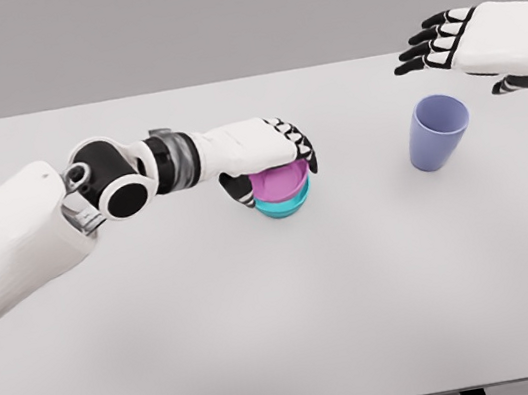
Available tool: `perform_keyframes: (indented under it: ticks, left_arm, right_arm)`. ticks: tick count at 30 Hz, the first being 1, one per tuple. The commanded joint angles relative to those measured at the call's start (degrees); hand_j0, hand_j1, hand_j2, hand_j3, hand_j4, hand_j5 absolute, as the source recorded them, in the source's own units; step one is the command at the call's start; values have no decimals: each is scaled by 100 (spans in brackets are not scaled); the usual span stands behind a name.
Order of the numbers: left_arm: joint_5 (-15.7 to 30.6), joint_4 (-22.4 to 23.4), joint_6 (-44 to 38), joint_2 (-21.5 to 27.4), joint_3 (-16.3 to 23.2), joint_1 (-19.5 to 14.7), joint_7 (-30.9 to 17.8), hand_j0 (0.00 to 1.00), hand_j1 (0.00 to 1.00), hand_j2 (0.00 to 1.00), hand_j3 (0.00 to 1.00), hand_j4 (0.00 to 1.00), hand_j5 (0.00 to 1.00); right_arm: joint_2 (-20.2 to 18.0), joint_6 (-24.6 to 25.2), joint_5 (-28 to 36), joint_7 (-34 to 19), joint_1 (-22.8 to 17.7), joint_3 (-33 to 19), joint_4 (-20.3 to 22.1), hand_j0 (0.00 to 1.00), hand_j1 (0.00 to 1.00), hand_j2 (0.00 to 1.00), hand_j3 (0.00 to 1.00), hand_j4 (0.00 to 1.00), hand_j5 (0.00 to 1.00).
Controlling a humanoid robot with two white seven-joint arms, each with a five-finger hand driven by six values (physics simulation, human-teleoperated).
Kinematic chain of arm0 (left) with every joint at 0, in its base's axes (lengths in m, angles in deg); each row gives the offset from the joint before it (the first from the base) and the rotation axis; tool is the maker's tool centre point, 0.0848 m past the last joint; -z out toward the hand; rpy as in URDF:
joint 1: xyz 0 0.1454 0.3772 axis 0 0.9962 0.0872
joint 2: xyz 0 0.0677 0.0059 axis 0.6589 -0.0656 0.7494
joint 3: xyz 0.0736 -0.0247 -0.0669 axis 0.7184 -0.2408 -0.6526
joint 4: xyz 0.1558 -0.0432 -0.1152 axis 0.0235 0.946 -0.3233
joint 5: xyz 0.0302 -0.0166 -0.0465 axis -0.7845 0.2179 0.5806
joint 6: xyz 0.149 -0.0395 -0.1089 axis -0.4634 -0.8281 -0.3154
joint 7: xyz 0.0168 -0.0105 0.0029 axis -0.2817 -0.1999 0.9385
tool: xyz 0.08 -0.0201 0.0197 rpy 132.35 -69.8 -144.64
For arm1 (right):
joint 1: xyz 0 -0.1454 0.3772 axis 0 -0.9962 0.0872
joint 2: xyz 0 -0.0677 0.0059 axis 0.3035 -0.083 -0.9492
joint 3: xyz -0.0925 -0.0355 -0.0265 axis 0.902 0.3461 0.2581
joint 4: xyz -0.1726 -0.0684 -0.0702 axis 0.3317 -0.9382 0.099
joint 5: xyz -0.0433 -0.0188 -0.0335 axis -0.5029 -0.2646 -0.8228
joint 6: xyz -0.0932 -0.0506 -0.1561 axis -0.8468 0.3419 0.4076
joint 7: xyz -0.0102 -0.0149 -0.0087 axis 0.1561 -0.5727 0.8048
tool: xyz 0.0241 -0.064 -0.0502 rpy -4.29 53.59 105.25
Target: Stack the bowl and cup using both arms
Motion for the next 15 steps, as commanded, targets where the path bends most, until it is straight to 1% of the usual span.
perform_keyframes:
  ticks: [1, 5, 7, 15]
  left_arm:
    - [-4, 23, -1, -11, 38, 0, 3, 69, 69, 69, 69, 69, 69]
    - [-4, 32, -1, -11, 38, 18, 3, 69, 69, 69, 69, 69, 69]
    - [-4, 84, -1, -10, 38, 79, 3, 69, 69, 69, 69, 69, 69]
    - [-4, 164, -1, -63, 38, 79, 3, 69, 69, 69, 69, 69, 69]
  right_arm:
    - [-6, 16, 22, 3, 0, -2, 0, 100, 100, 100, 100, 100, 100]
    - [2, 16, 22, 3, 9, -2, -9, 100, 100, 100, 100, 100, 100]
    - [29, 16, 22, 3, 18, -2, -18, 100, 100, 100, 100, 100, 100]
    - [20, 16, 22, 3, 9, 33, -9, 100, 100, 100, 100, 100, 100]
